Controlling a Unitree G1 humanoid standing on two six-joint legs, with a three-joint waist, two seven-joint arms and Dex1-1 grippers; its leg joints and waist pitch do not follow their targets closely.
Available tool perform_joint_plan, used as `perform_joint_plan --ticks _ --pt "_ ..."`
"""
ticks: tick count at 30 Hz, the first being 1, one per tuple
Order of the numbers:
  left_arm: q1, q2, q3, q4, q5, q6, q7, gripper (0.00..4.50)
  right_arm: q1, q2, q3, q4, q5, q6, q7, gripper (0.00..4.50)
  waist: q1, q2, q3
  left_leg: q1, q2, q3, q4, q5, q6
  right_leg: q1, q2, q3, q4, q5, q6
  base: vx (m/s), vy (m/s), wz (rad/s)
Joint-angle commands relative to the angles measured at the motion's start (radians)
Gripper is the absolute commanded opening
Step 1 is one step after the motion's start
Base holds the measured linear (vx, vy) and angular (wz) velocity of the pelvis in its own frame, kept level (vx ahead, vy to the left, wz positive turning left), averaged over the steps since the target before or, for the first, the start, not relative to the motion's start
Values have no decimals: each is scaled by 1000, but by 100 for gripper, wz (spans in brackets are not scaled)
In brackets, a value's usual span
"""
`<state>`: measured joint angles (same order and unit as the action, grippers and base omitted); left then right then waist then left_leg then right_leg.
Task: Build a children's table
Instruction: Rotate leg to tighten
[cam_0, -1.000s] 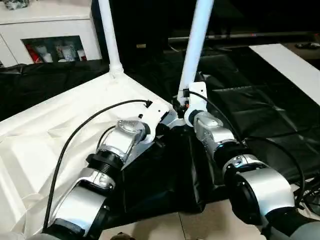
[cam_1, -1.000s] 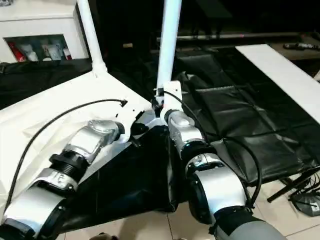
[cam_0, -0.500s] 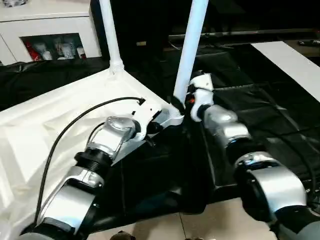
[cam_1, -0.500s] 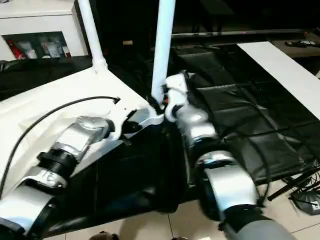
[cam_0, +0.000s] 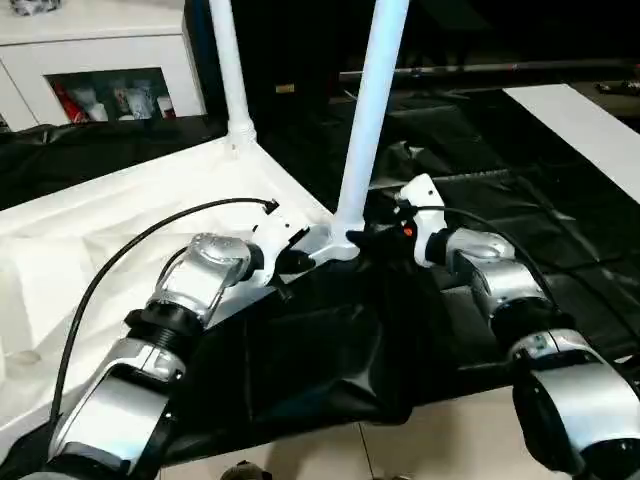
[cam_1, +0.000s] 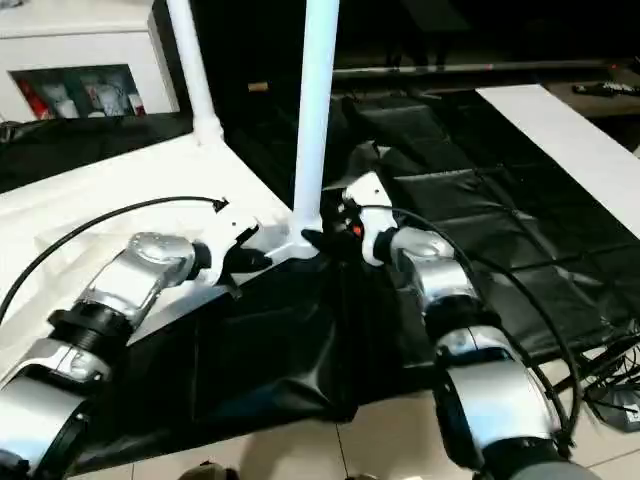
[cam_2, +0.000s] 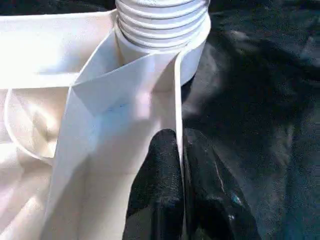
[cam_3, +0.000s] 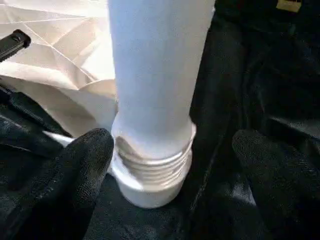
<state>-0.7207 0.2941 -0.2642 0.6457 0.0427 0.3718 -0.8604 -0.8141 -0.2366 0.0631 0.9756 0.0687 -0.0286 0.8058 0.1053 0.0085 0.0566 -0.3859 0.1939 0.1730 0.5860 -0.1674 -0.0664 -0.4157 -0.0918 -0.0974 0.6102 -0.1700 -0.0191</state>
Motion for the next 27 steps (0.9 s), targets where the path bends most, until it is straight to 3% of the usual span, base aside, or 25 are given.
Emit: perform_joint_plan --ticks 1,9,16,20,27 --pt "-3 8 -18 -41 2 -14 -25 0 14 -2 8 -44 -5 -14 18 424 3 5 -73 19 39 -7 -66 -232 41 63 -64 52 -69 -176 -252 0 0 0" --pt "32 32 -48 -112 -9 -41 -113 0 54 -24 63 -95 -29 -32 129 424 14 5 -78 14 41 -8 -62 -183 60 66 -63 50 -58 -93 -262 0 0 0" --pt "73 70 -64 -175 -45 -118 -235 0 116 -72 102 -185 -22 -15 256 424 23 4 -72 19 43 -8 -67 -241 45 63 -66 53 -69 -201 -229 0 0 0" --pt "85 83 -70 -198 -44 -115 -255 0 135 -81 104 -219 -13 -5 283 424 32 6 -73 24 44 -6 -66 -242 39 57 -63 55 -69 -201 -231 0 0 0" --pt "101 99 -68 -224 -53 -117 -288 0 159 -81 103 -257 7 12 317 424 34 6 -75 19 42 -8 -66 -223 36 62 -63 54 -64 -169 -231 0 0 0"
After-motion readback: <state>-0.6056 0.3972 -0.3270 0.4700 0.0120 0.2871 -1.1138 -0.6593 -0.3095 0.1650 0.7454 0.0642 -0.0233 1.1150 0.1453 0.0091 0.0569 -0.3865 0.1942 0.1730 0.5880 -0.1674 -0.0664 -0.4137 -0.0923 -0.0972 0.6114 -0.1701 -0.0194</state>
